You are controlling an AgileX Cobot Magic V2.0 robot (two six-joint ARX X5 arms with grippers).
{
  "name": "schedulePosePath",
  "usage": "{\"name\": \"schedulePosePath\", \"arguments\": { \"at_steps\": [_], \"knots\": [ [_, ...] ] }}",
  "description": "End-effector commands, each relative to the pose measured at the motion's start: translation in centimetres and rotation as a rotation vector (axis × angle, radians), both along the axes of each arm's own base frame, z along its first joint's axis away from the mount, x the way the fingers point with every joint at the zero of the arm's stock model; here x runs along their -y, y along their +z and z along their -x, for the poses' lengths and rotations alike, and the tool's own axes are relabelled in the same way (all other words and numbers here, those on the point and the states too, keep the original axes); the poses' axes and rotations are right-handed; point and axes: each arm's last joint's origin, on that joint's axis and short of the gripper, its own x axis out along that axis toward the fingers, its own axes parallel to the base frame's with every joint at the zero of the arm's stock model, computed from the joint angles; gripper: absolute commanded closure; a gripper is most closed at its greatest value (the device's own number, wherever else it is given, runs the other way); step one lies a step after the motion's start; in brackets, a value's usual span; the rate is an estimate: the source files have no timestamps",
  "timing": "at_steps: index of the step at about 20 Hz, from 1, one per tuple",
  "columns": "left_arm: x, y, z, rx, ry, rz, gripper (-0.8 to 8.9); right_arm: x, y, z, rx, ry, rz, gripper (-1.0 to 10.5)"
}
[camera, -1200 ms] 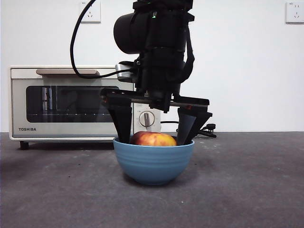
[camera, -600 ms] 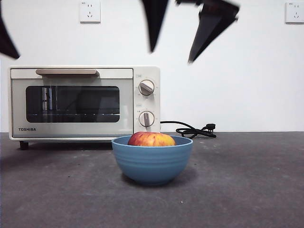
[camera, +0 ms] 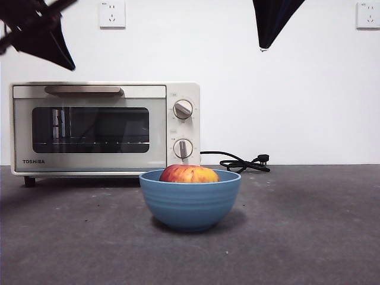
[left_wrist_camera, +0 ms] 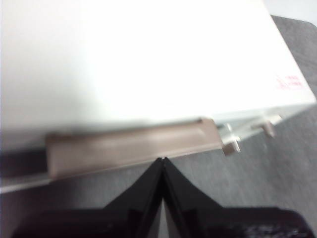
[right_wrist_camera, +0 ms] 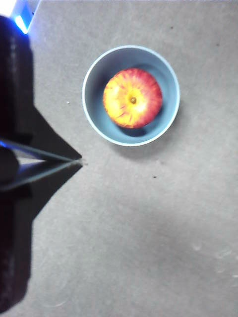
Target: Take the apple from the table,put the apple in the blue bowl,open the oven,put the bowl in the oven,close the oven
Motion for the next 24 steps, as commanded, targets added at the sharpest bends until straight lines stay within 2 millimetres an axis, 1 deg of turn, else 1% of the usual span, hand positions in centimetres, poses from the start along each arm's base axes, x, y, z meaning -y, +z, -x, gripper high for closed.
{"name": "schedulePosePath", "arguments": {
  "at_steps": [1, 5, 8, 14, 17, 19, 21, 24],
  "knots": [
    [0.1, -0.9, -1.4, -0.003, 0.017, 0.030, 8.18, -0.1, 0.1, 0.0, 0.007, -0.016, -0.013, 9.5],
    [0.1, -2.9, -2.8, -0.055, 0.032, 0.043, 8.19, -0.3, 0.2, -0.2, 0.022, -0.023, -0.035, 9.5],
    [0.4, -4.4, -3.2, -0.126, 0.008, 0.054, 8.19, -0.3, 0.2, -0.2, 0.023, -0.037, -0.045, 9.5],
    [0.5, -5.2, -2.3, -0.203, -0.054, -0.033, 8.19, -0.6, 0.4, -0.4, 0.052, -0.036, -0.078, 9.5],
    [0.4, -5.7, -1.7, -0.264, -0.029, -0.151, 8.19, -0.4, 0.3, -0.3, 0.039, -0.038, -0.063, 9.5],
    [0.3, -6.0, -1.4, -0.297, -0.028, -0.182, 8.19, 0.0, 0.2, 0.1, 0.007, -0.048, -0.030, 9.5],
    [0.2, -6.1, -1.2, -0.322, -0.019, -0.197, 8.19, 0.8, 0.4, 0.6, 0.016, -0.091, 0.025, 9.5],
    [0.4, -6.4, -0.8, -0.349, -0.041, -0.209, 8.19, 2.4, 1.7, 2.0, 0.052, -0.131, 0.026, 9.5]
  ]
}}
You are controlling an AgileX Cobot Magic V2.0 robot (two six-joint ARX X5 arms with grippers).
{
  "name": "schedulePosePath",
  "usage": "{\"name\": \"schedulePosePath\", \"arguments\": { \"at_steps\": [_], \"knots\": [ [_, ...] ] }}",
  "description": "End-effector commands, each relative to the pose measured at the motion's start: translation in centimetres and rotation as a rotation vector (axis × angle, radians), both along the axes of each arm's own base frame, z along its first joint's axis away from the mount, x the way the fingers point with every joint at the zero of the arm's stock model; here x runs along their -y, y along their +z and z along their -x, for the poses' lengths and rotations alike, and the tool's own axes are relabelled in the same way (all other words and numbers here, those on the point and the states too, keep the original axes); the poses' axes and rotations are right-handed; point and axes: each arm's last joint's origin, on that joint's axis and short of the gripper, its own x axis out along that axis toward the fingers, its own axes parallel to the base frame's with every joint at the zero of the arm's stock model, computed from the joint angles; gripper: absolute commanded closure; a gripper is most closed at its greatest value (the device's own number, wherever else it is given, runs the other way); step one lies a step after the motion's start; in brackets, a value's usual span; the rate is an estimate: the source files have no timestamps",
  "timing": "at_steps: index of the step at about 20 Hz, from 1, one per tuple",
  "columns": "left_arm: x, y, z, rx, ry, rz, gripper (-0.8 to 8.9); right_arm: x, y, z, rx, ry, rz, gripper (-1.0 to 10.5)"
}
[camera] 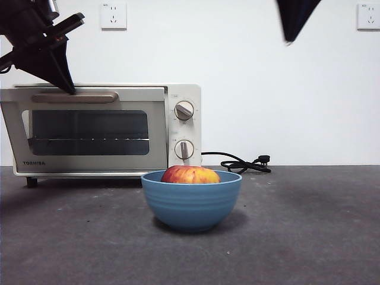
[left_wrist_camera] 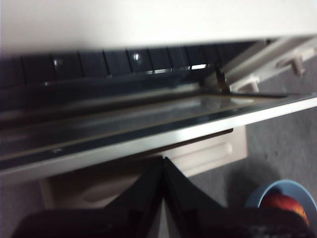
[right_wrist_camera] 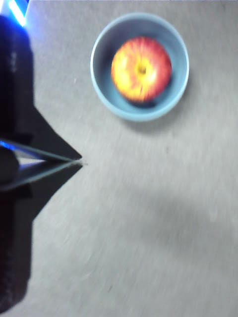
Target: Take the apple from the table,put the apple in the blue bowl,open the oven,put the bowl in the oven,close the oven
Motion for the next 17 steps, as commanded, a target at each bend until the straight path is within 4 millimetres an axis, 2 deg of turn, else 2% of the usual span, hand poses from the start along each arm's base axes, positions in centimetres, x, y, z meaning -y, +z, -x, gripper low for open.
{"name": "schedulePosePath", "arguments": {
  "at_steps": [1, 5, 8, 10, 13, 17],
  "knots": [
    [-0.3, -3.8, -0.2, -0.127, 0.016, -0.092, 8.19, 1.4, 1.4, 1.3, 0.047, -0.032, -0.041, 9.5],
    [-0.4, -5.2, 1.2, -0.114, 0.015, -0.093, 8.19, 4.8, 3.4, 4.5, 0.116, -0.066, -0.131, 9.5],
    [-0.5, -6.2, 2.7, -0.082, 0.019, -0.089, 8.19, 7.5, 3.0, 7.1, 0.142, -0.112, -0.199, 9.5],
    [-0.6, -6.8, 3.5, -0.069, 0.027, -0.083, 8.19, 8.7, 2.3, 8.2, 0.154, -0.120, -0.230, 9.5],
    [-0.6, -7.6, 4.0, -0.076, 0.044, -0.072, 8.19, 9.5, 1.5, 9.0, 0.148, -0.151, -0.253, 9.5],
    [-0.6, -7.9, 4.2, -0.101, 0.041, -0.074, 8.19, 9.2, 1.1, 8.7, 0.127, -0.148, -0.236, 9.5]
  ]
}}
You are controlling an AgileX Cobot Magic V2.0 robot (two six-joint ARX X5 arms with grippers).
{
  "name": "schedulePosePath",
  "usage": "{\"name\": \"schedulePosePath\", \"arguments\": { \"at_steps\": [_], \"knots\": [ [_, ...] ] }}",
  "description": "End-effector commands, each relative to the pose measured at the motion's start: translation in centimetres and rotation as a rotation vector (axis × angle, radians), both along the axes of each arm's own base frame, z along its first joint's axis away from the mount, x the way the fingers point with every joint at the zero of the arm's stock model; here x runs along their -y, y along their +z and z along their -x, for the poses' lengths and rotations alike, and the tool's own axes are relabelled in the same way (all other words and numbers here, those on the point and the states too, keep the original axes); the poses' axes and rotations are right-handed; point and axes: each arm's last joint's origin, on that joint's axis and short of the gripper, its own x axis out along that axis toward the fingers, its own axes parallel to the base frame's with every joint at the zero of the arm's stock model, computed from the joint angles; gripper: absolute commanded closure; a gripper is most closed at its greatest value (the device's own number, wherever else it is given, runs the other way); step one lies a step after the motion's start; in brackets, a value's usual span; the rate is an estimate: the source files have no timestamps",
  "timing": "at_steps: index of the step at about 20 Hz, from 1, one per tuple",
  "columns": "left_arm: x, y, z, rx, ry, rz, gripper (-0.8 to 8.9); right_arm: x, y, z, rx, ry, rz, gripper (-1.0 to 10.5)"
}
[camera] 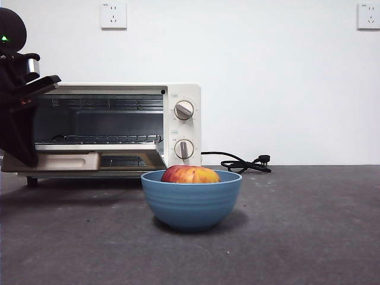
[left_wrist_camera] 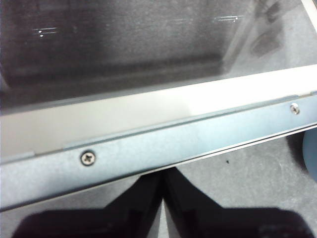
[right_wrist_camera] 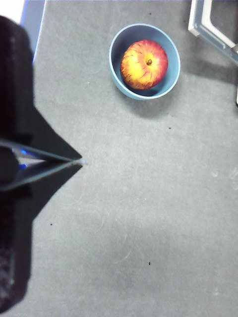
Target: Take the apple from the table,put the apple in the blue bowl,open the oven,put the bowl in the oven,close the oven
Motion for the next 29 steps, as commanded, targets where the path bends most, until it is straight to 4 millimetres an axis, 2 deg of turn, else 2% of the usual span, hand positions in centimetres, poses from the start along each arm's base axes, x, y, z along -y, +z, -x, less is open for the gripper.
{"name": "schedulePosePath", "arguments": {
  "at_steps": [1, 10, 17, 20, 24, 26, 29],
  "knots": [
    [-0.2, 0.4, -0.8, 0.090, 0.020, -0.016, 8.20, -0.6, -0.6, -0.4, -0.031, 0.003, 0.000, 9.5],
    [1.6, -2.1, 0.4, 0.054, -0.025, -0.007, 8.20, -3.0, -2.8, -2.4, -0.064, 0.076, -0.044, 9.5],
    [3.1, -2.0, 1.3, 0.023, -0.085, -0.011, 8.19, -4.1, -3.3, -3.5, -0.061, 0.085, -0.043, 9.5],
    [3.7, -0.9, 2.3, 0.029, -0.114, -0.011, 8.19, -4.8, -3.8, -4.2, -0.079, 0.087, -0.029, 9.5],
    [4.0, 1.8, 4.8, 0.059, -0.146, -0.006, 8.19, -6.8, -5.1, -5.9, -0.115, 0.165, -0.020, 9.5],
    [3.7, 3.4, 6.6, 0.079, -0.156, -0.003, 8.19, -7.8, -6.2, -7.4, -0.142, 0.171, -0.033, 9.5],
    [3.1, 5.8, 9.8, 0.123, -0.171, 0.004, 8.19, -8.3, -8.4, -10.8, -0.227, 0.204, -0.070, 9.5]
  ]
}}
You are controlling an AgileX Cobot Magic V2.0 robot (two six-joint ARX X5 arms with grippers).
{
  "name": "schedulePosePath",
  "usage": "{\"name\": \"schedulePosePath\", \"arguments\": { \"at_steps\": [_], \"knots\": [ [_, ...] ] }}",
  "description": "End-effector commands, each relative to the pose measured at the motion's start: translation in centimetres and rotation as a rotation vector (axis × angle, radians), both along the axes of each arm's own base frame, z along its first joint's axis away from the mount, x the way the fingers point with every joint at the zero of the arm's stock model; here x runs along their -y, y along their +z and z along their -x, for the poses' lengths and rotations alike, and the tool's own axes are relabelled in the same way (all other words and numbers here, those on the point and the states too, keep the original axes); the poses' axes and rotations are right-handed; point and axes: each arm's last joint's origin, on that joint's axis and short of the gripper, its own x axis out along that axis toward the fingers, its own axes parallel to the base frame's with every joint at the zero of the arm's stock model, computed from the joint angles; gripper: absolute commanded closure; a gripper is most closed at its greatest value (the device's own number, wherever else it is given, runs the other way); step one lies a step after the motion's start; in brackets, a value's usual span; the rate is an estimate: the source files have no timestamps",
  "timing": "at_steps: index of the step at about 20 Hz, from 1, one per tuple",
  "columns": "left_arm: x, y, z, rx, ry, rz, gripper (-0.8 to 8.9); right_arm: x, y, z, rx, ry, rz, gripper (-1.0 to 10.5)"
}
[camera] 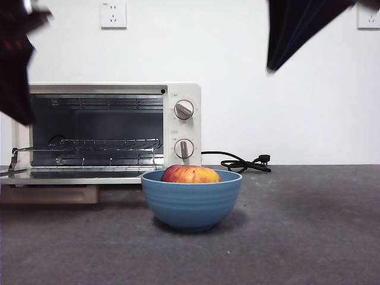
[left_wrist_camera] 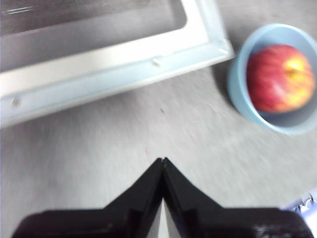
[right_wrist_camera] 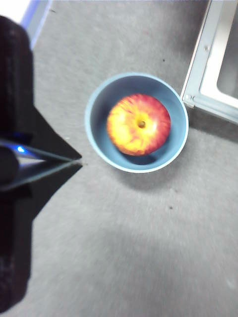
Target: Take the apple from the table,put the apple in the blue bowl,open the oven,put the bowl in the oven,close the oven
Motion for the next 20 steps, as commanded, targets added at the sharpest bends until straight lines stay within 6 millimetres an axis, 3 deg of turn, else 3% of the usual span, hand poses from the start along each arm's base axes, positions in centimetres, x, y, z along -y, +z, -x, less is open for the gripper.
{"name": "schedulePosePath", "arguments": {
  "at_steps": [1, 4, 6, 11, 15, 20],
  "knots": [
    [-0.4, 1.4, 2.2, 0.038, -0.012, 0.006, 8.19, -0.1, -2.2, -2.5, -0.090, 0.040, -0.026, 9.5],
    [-1.2, 3.2, 5.5, 0.092, -0.019, 0.022, 8.19, -0.4, -5.0, -4.9, -0.169, 0.033, -0.011, 9.1],
    [-1.7, 3.9, 7.3, 0.114, -0.019, 0.029, 8.19, -0.8, -6.2, -5.7, -0.185, 0.035, 0.003, 7.9],
    [-2.8, 4.6, 11.1, 0.122, 0.009, 0.049, 8.19, -1.7, -7.5, -6.9, -0.165, 0.034, -0.011, 7.8],
    [-3.3, 4.7, 12.9, 0.114, 0.032, 0.064, 8.18, -2.2, -8.6, -7.6, -0.168, 0.028, -0.007, 7.8],
    [-3.6, 4.6, 13.8, 0.096, 0.032, 0.058, 8.18, -2.7, -9.8, -8.5, -0.160, 0.017, -0.013, 7.8]
  ]
}}
